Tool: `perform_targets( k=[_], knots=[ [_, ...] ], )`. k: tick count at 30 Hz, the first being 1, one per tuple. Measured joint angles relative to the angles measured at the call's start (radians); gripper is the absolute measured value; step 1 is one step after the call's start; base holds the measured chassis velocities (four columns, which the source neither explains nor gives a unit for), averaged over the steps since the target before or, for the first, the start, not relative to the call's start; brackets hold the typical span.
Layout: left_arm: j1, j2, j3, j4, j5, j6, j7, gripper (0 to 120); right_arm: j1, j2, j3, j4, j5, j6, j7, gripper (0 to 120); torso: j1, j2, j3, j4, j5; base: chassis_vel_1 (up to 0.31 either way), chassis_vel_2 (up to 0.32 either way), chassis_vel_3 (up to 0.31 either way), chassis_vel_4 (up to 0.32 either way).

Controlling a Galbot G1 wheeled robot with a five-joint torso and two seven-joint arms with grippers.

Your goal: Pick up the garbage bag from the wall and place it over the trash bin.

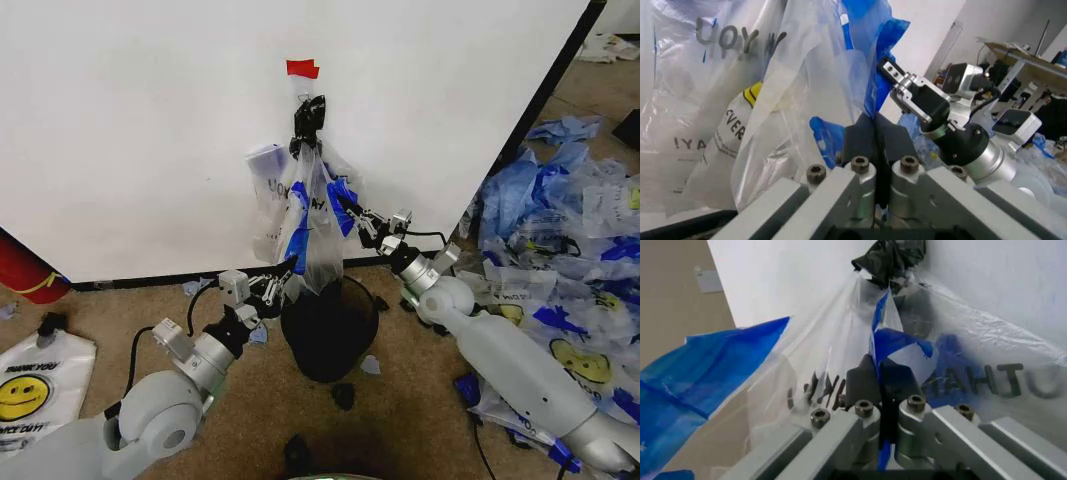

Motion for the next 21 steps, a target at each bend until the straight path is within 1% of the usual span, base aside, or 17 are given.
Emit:
perform_targets(
  k=[6,12,21],
  knots=[
    [-0.004,0.0,0.0,0.008,-0.001,0.0,-0.003,0,-0.022,-0.011,0.023,0.009,0.034,0.0,-0.042,0,0.0,0.0,0.0,0.0001,0.0001,0.0,0.0,0.0,0.0],
    [0.014,-0.002,-0.001,0.006,0.002,-0.001,-0.003,0,-0.073,-0.038,0.045,0.04,0.058,-0.003,-0.079,0,0.0,0.0,0.0,0.0,0.0,0.0,0.0,0.0,0.0],
    [0.037,-0.005,0.002,0.004,0.01,0.008,-0.003,0,-0.117,-0.038,0.063,0.06,0.055,0.002,-0.07,0,0.0,0.0,0.0,0.0001,0.0,0.0,0.0,0.0,0.0]
  ],
)
